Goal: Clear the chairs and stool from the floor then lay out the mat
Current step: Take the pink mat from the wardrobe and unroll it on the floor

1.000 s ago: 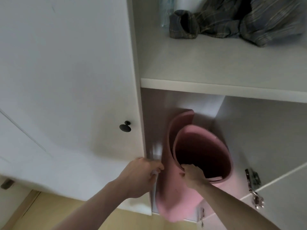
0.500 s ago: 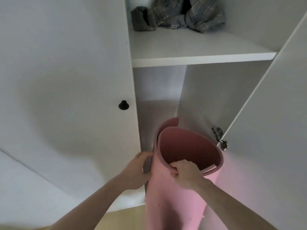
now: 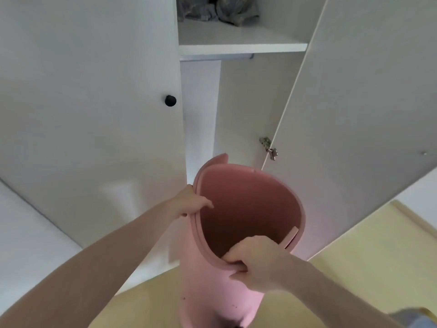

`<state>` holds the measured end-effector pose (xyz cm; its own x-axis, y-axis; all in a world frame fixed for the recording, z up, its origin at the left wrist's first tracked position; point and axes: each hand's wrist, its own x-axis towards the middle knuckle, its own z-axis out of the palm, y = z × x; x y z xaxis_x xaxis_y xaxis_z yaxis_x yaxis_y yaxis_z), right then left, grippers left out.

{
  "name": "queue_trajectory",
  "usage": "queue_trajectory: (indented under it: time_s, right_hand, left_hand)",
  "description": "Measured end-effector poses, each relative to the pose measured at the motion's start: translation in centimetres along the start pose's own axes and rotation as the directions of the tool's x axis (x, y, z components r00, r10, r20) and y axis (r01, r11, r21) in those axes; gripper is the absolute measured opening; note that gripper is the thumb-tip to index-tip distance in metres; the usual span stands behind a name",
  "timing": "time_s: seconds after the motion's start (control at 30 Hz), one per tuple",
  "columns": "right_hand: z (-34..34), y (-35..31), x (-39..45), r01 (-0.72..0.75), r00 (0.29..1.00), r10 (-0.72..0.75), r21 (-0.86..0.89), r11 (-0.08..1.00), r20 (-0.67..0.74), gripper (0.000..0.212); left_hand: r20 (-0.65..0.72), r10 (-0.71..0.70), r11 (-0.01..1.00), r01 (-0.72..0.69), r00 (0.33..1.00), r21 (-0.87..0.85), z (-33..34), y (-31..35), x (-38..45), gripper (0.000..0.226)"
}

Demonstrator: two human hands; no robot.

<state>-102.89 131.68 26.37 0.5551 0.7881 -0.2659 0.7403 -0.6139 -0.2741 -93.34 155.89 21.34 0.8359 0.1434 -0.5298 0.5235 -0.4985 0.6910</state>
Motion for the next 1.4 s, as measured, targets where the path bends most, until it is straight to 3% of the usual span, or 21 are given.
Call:
queue_trajectory:
  time_s: [0.1,0.2,0.3,0.5,0.57,0.67,0.73,0.87,0.97,1.13,1.27,1.4]
  right_hand:
    - [0.3,-1.0,-2.7,0.031,0.999,-0.03,0.01,0.999,-0.026,0.026]
    - [0.8,0.0,-4.5,0.01,0.998,-0.007,0.038,0.999,-0.062,0.012]
    - [1.9,1.2,-6.1,-0.023,0.985,0.035,0.071,0.997,-0.17,0.026]
    - [2.1,1.1,-6.4,0.036,0.907,-0.056,-0.055,0.998,-0.417,0.023]
    - [1.6,1.0,-6.0,0.058,0.898,-0.067,-0.035,0.998,-0.435,0.037]
    - [0.4,0.4,-5.6,0.009,0.935,0.031,0.11,0.994,-0.352,0.089]
    - [0.1,0.0,-5.7,-0.078,0.962,0.104,0.111,0.991,-0.251,0.11]
    - [0.9,-0.1,-6.9,-0.172,0.955,0.168,0.005,0.985,-0.243,0.064]
    - [1.6,0.6,-8.1,-0.237,0.946,0.231,0.002,0.972,-0.229,0.066]
    - [1.5,1.9,-11.6,-0.351,0.906,0.353,0.051,0.935,-0.235,0.065]
    - [0.5,3.0,-15.0,-0.453,0.855,0.454,0.064,0.889,-0.251,0.061]
    - [-0.7,4.5,-18.1,-0.525,0.814,0.52,0.055,0.849,-0.261,0.061]
  left_hand:
    - [0.066,0.051,0.993,-0.058,0.996,0.101,0.0,0.8,-3.3,0.035]
    - [0.196,0.102,0.96,-0.148,0.975,0.236,-0.4,-0.1,-6.0,0.041]
    - [0.314,0.131,0.924,-0.23,0.94,0.304,-1.0,-0.9,-9.2,0.047]
    - [0.517,0.2,0.843,-0.415,0.832,0.342,-1.1,0.7,-15.2,0.055]
    - [0.562,0.214,0.824,-0.457,0.799,0.336,-1.1,1.4,-16.6,0.06]
    - [0.614,0.238,0.799,-0.511,0.753,0.316,-1.0,1.8,-18.1,0.064]
    - [0.622,0.253,0.806,-0.517,0.741,0.288,-0.9,1.8,-18.6,0.065]
    - [0.596,0.29,0.816,-0.519,0.749,0.255,-0.1,1.8,-18.5,0.059]
    - [0.539,0.332,0.825,-0.515,0.774,0.232,1.3,2.1,-17.6,0.049]
    - [0.454,0.481,0.837,-0.547,0.75,0.016,2.9,3.8,-16.3,0.023]
    - [0.339,0.588,0.782,-0.624,0.735,-0.004,4.6,6.4,-14.9,0.014]
    - [0.287,0.688,0.662,-0.738,0.667,0.129,7.1,10.0,-14.2,0.01]
